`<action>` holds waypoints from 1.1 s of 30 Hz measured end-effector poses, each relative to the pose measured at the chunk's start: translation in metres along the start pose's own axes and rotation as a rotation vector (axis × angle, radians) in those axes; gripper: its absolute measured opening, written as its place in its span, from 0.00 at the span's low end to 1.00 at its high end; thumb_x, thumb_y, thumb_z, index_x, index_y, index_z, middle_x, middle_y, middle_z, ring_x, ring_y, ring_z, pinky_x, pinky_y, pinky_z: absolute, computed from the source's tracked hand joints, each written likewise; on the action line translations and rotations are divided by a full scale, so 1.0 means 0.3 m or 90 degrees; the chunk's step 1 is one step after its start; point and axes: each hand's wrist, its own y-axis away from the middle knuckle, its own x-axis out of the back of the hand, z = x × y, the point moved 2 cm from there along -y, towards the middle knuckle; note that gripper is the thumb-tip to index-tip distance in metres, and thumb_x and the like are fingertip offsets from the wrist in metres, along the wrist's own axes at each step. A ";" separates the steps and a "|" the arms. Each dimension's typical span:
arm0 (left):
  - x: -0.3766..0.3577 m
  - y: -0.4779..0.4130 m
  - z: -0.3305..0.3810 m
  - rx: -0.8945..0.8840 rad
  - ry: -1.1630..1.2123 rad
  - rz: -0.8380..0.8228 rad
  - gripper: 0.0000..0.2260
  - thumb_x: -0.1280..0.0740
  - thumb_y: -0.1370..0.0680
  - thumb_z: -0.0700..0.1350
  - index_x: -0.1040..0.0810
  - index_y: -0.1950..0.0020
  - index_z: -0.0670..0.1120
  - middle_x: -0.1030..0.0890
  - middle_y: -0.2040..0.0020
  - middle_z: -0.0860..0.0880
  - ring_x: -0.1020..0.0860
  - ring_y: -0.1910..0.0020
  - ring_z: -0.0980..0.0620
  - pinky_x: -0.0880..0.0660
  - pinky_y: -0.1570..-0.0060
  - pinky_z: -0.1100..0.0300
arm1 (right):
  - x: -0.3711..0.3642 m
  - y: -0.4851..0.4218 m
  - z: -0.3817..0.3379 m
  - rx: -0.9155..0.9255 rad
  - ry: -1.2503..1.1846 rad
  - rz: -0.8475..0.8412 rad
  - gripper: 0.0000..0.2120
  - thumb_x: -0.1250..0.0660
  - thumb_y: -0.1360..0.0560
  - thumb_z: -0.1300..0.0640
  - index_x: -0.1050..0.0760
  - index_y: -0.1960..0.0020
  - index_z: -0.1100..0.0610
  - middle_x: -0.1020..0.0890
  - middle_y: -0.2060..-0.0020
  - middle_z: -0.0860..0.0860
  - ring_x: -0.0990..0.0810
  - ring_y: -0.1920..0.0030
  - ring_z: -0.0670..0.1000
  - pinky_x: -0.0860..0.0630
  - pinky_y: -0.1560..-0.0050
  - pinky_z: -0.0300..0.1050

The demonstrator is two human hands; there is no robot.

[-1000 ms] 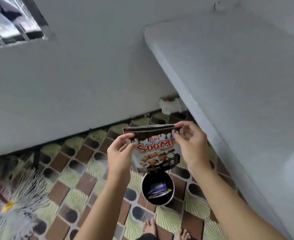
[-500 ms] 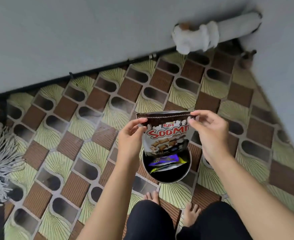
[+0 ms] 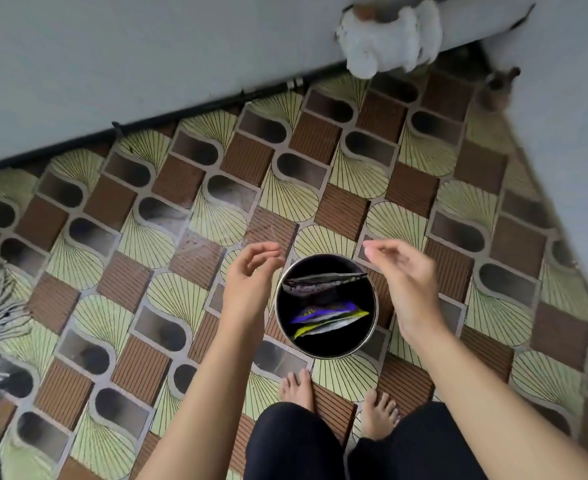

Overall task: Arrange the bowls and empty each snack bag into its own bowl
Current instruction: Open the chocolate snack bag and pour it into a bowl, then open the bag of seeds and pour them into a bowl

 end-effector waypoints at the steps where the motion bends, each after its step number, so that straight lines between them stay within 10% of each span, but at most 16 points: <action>1: 0.004 0.038 0.057 -0.008 0.015 -0.004 0.07 0.30 0.23 0.37 0.19 0.49 0.48 0.15 0.48 0.45 0.18 0.49 0.55 0.28 0.49 0.58 | 0.003 0.025 -0.059 0.006 -0.001 -0.003 0.03 0.27 0.24 0.57 0.17 0.51 0.55 0.14 0.51 0.50 0.16 0.46 0.46 0.21 0.46 0.39; 16: -0.051 0.907 1.086 -0.326 -0.043 -0.233 0.06 0.34 0.18 0.42 0.23 0.53 0.42 0.31 0.68 0.51 0.35 0.67 0.52 0.37 0.65 0.59 | 0.247 0.675 -1.268 0.232 -0.041 -0.079 0.05 0.33 0.20 0.63 0.20 0.46 0.58 0.15 0.58 0.57 0.15 0.56 0.55 0.18 0.52 0.44; 33: -0.824 1.731 1.301 -0.601 -0.226 -0.668 0.07 0.33 0.19 0.44 0.21 0.56 0.49 0.30 0.67 0.45 0.31 0.66 0.49 0.33 0.62 0.58 | 1.169 1.243 -1.485 0.419 -0.214 0.412 0.03 0.32 0.20 0.62 0.20 0.51 0.59 0.18 0.63 0.58 0.18 0.62 0.52 0.19 0.56 0.46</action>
